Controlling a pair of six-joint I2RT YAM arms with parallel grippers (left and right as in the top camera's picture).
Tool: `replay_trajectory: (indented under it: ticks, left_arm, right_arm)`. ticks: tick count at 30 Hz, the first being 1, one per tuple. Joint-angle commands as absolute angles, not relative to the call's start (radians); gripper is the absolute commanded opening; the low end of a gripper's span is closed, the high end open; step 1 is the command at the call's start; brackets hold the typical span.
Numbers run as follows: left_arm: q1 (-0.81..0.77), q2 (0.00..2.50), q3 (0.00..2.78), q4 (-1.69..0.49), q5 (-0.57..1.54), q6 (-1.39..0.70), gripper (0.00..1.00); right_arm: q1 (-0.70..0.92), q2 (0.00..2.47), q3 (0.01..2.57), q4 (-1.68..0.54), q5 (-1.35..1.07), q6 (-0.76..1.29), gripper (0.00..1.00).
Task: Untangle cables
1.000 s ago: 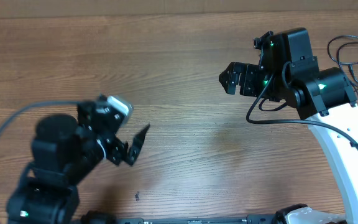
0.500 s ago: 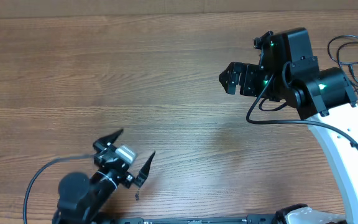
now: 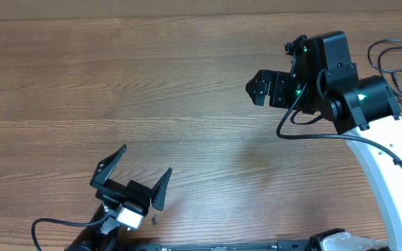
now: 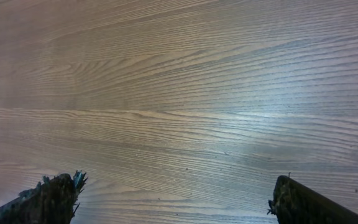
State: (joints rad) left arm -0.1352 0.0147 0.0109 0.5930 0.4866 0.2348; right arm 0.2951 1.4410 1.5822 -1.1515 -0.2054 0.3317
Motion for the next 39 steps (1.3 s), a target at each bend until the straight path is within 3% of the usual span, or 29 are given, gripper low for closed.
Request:
replay_trajectory:
  ticks: [1, 5, 12, 17, 39]
  left_arm:
    - [-0.097, 0.003, 0.005, 0.579, 0.490, 0.248, 1.00]
    - [-0.053, 0.003, 0.005, 0.472, 0.456, 0.249, 0.99]
    - [-0.041, 0.003, 0.005, 0.155, 0.141, 0.247, 1.00]
    - [-0.023, 0.002, 0.005, -0.083, 0.063, 0.243, 1.00]
    - [0.004, 0.004, 0.005, -0.076, 0.033, 0.239, 1.00]
  right_arm:
    - [0.299, 1.431, 1.591, -1.147, -0.204, 0.324, 1.00]
    - [0.299, 1.431, 1.591, -1.147, -0.203, 0.324, 1.00]
    - [0.299, 1.431, 1.591, -1.147, -0.204, 0.324, 1.00]
    - [0.299, 1.431, 1.591, -1.147, -0.203, 0.324, 1.00]
    - [0.299, 1.431, 1.591, -1.147, -0.203, 0.324, 1.00]
